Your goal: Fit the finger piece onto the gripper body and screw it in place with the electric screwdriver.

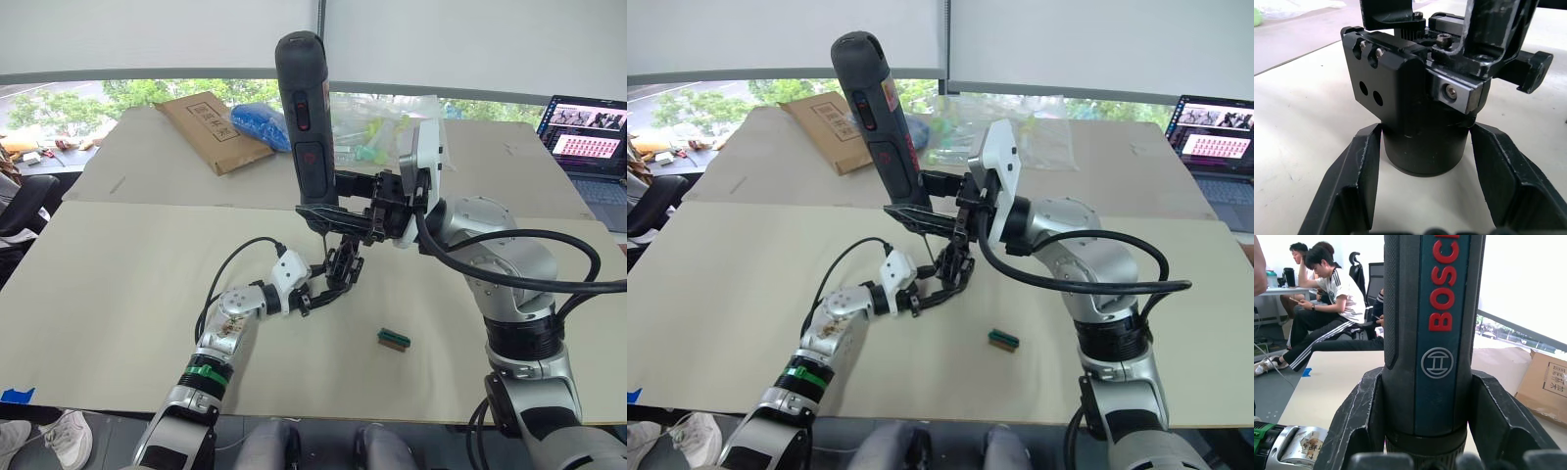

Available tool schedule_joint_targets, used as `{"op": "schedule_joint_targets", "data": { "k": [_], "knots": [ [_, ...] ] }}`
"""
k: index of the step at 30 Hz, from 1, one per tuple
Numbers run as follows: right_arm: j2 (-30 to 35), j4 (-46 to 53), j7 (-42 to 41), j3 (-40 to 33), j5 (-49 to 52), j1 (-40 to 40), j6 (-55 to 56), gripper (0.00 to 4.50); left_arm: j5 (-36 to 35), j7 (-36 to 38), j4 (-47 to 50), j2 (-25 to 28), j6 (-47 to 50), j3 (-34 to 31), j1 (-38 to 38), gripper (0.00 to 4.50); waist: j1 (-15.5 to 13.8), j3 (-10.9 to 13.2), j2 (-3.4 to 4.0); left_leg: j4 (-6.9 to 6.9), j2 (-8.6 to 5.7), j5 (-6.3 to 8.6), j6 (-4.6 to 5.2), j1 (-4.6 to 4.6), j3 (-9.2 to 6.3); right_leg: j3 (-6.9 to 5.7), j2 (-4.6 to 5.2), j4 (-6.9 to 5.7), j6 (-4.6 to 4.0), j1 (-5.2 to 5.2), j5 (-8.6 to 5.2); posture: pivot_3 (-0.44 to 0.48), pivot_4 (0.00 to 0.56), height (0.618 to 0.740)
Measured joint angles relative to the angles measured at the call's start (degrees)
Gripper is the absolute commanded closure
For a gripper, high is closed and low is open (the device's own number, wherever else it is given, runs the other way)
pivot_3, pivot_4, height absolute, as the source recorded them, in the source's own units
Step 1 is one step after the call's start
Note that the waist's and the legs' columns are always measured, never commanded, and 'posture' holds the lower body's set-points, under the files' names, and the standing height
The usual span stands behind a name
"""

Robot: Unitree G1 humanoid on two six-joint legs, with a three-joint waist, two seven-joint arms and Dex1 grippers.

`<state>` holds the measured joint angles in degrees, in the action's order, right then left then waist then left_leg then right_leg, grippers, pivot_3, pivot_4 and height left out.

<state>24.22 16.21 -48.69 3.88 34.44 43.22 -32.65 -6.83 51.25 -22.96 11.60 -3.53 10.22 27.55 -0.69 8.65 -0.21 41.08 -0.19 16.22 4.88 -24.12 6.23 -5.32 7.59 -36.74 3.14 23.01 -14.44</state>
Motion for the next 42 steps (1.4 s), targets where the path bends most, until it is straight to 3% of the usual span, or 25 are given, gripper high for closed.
{"op": "schedule_joint_targets", "data": {
  "k": [42],
  "knots": [
    [-0.2, -1.4, -3.9, 0.3, -3.8, -3.0, 5.0, 2.55, 0.0, 0.0, 0.1, 0.4, 0.2, 0.2, 0.3, 2.23, 0.0, 0.0, 0.00, -0.01, 0.00, 0.00, 0.00, 0.00, 0.00, -0.01, 0.00, 0.03, 0.00, -0.01, 0.00, 0.000, 0.150, 0.740]
  ]
}}
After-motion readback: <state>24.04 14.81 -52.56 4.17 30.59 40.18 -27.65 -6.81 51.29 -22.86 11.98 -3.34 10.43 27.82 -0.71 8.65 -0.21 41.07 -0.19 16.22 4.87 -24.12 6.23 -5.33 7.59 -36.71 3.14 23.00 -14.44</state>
